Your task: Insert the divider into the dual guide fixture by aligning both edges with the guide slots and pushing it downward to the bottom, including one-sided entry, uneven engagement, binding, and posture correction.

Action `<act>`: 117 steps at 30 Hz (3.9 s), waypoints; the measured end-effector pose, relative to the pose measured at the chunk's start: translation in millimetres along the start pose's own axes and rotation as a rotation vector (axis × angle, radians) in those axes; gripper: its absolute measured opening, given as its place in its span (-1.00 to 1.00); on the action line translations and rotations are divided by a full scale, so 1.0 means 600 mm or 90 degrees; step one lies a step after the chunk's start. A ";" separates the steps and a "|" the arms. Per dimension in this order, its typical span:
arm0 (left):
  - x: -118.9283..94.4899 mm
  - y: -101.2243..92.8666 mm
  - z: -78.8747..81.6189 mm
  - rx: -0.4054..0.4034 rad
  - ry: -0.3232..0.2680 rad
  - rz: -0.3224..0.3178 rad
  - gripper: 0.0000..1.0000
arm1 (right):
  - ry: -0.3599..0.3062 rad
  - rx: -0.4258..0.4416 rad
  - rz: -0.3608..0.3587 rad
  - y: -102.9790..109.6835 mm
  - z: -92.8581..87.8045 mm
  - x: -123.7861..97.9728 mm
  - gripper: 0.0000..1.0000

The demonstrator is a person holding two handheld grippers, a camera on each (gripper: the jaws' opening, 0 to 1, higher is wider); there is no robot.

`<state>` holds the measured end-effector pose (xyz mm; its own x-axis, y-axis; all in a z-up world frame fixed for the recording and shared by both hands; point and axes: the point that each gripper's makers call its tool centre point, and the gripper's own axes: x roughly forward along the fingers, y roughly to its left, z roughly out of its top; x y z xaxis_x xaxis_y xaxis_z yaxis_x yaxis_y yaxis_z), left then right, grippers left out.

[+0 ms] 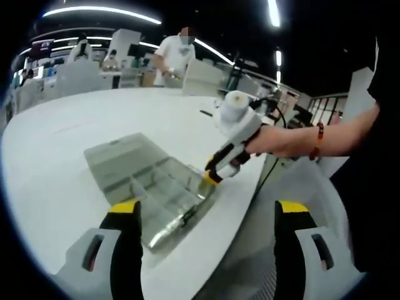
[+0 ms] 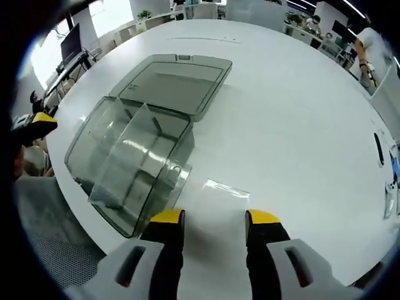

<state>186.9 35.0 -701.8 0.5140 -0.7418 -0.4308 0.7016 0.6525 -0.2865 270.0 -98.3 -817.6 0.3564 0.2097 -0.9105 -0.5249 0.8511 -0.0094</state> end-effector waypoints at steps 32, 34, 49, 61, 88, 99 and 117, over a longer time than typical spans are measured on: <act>0.012 -0.013 0.014 0.012 0.000 -0.010 0.73 | -0.043 0.027 -0.019 -0.024 0.001 -0.022 -0.46; 0.013 -0.014 0.015 0.012 -0.001 -0.012 0.72 | -0.048 0.026 -0.020 -0.025 0.004 -0.026 -0.46; 0.014 -0.012 0.025 -0.006 -0.014 -0.005 0.71 | -0.100 0.025 -0.038 -0.035 0.026 -0.056 -0.46; 0.013 -0.022 0.041 -0.016 -0.042 -0.004 0.72 | -0.136 0.023 -0.036 -0.028 0.043 -0.081 -0.46; 0.011 -0.020 0.054 -0.058 -0.068 0.012 0.64 | -0.207 -0.004 -0.006 0.016 0.074 -0.118 -0.46; 0.009 -0.019 0.055 -0.092 -0.085 0.016 0.62 | -0.243 -0.012 0.024 0.044 0.085 -0.126 -0.46; 0.005 -0.012 0.062 -0.121 -0.106 0.031 0.58 | -0.278 -0.026 0.064 0.086 0.099 -0.139 -0.46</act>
<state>201.8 22.5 -669.3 0.6304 -0.7135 -0.3058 0.5762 0.6941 -0.4316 259.4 -43.5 -717.5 0.5909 0.4813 -0.6474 -0.6007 0.7982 0.0453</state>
